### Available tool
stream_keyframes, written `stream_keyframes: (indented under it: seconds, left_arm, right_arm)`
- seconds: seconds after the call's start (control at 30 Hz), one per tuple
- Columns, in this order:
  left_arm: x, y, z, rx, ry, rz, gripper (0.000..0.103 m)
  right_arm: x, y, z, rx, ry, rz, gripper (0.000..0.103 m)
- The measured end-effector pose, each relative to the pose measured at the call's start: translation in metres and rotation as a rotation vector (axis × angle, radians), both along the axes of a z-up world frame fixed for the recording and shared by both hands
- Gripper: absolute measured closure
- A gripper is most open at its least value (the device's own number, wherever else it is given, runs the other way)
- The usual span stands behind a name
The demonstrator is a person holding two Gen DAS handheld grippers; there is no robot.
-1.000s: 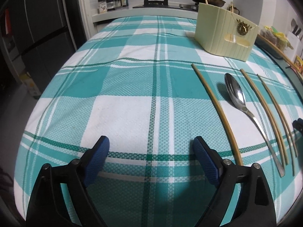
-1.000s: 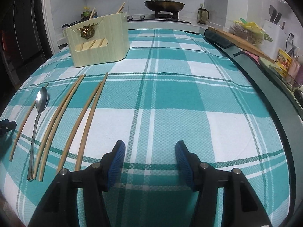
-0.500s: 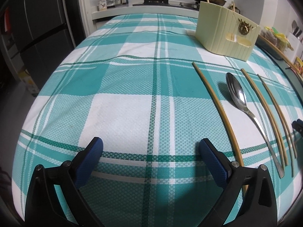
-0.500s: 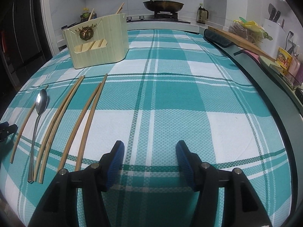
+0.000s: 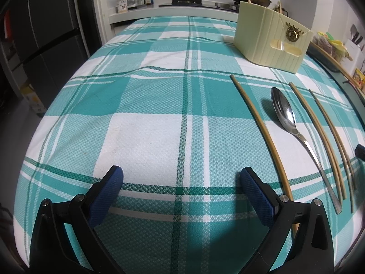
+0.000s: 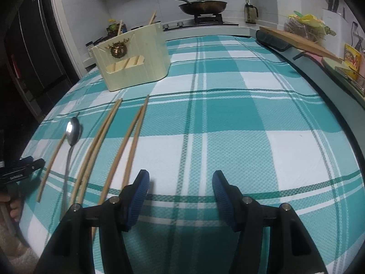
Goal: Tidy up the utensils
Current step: 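Move both open tools back over the remaining utensils, then grasp a chopstick with the right tool while the left tool grasps another chopstick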
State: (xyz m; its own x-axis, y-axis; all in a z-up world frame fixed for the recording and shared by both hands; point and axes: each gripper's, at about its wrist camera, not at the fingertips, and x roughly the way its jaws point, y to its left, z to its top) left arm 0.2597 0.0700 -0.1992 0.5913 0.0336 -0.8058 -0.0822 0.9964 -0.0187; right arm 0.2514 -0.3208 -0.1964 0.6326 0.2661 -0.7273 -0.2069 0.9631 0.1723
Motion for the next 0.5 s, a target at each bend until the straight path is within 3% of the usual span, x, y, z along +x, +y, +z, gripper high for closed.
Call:
stream_keyframes:
  seconds: [0.13, 0.2, 0.27, 0.37, 0.43, 0.5]
  left_arm:
    - [0.0, -0.001, 0.0, -0.001, 0.0, -0.002, 0.001]
    - [0.0, -0.001, 0.0, -0.004, -0.001, -0.003, 0.001]
    - [0.0, 0.0, 0.0, -0.007, -0.002, -0.004, 0.001]
    - [0.0, 0.0, 0.0, -0.008, -0.002, -0.005, 0.001]
    - [0.0, 0.001, 0.001, -0.023, -0.007, -0.011, 0.001]
    - [-0.002, 0.006, 0.004, -0.059, -0.012, -0.014, 0.001]
  right_arm:
    - [0.005, 0.025, 0.008, -0.007, -0.003, 0.088, 0.044]
    - [0.01, 0.036, 0.009, -0.036, 0.001, 0.115, 0.052]
    - [0.016, 0.046, 0.004, -0.074, 0.024, 0.149, 0.073]
    - [0.02, 0.056, -0.006, -0.134, 0.048, 0.177, 0.088]
    - [0.019, 0.057, -0.006, -0.189, 0.022, 0.156, 0.096]
    - [0.018, 0.05, -0.006, -0.208, 0.011, 0.098, 0.097]
